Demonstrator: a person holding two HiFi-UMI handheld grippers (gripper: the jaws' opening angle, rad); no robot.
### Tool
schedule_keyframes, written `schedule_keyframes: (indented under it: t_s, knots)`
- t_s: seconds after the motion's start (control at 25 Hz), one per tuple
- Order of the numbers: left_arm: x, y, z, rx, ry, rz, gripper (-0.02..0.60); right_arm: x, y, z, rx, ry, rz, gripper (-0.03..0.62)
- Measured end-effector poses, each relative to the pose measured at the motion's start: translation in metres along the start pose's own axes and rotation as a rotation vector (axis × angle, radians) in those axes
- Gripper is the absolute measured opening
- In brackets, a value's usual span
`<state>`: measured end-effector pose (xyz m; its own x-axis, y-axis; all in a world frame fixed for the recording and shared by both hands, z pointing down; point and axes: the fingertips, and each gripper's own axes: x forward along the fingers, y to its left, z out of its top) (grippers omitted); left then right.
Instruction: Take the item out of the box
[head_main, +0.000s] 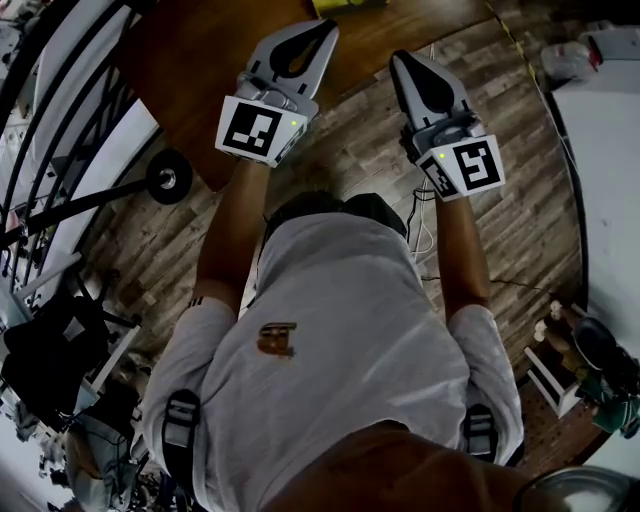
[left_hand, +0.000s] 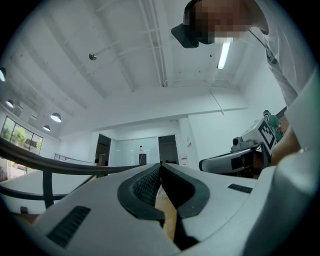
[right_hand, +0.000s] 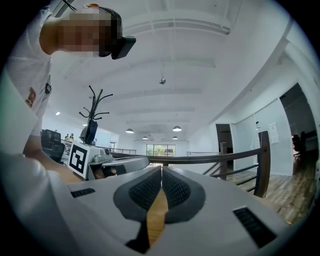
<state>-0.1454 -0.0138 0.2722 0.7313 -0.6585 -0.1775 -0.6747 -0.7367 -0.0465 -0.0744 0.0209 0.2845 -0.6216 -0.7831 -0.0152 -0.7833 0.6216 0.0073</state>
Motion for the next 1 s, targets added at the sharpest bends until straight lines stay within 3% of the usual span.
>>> schedule_keyframes:
  t_s: [0.2, 0.6, 1.0]
  knots:
    - [0.019, 0.036, -0.019, 0.036, 0.047, -0.028, 0.02, 0.034, -0.007, -0.007, 0.002, 0.014, 0.0, 0.032]
    - [0.095, 0.073, -0.058, 0.115, 0.15, -0.041, 0.02, 0.066, -0.076, -0.023, 0.029, 0.025, 0.019, 0.032]
    - [0.216, 0.103, -0.13, 0.166, 0.327, -0.025, 0.02, 0.108, -0.211, -0.056, 0.043, 0.054, 0.056, 0.032]
